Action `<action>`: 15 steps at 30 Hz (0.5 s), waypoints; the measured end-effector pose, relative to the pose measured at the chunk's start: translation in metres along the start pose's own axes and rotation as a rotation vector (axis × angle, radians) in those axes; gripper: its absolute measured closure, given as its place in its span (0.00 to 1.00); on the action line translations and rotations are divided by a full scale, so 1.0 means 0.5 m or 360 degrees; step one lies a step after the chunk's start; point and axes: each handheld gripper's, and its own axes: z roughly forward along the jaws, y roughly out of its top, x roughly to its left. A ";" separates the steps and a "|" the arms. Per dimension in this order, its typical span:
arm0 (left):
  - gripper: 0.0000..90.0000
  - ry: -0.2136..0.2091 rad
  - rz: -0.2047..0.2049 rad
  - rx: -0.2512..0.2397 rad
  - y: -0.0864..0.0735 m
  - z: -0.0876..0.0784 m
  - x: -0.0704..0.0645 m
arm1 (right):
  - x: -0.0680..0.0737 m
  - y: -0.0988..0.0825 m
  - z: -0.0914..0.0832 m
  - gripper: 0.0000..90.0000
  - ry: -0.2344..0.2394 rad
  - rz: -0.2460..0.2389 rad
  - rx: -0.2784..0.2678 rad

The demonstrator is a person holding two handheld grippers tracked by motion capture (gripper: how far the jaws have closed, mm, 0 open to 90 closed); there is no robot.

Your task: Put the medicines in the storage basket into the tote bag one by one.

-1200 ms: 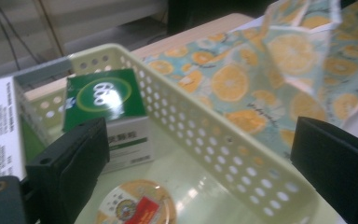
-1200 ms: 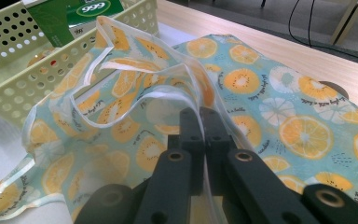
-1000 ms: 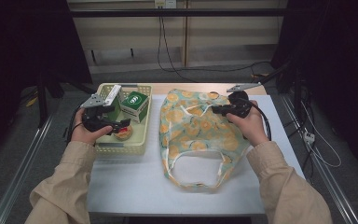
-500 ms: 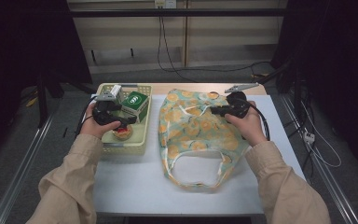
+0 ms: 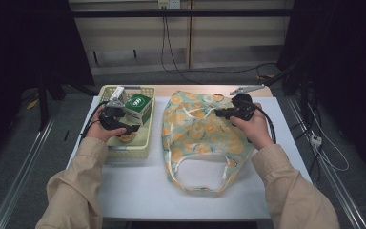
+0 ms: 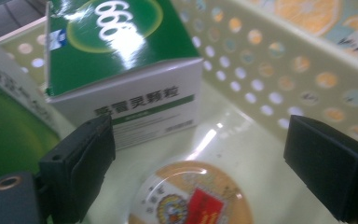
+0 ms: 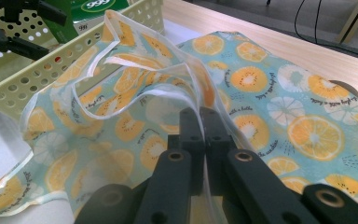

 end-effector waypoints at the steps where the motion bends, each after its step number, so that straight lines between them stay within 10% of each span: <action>1: 0.09 0.0010 -0.0007 -0.0001 0.000 -0.001 -0.001 | 0.000 0.000 -0.001 1.00 0.0004 0.0000 0.0001; 15: 0.09 -0.0035 0.0004 0.0045 -0.007 0.004 -0.005 | 0.001 -0.002 0.004 1.00 0.0005 0.0006 0.0012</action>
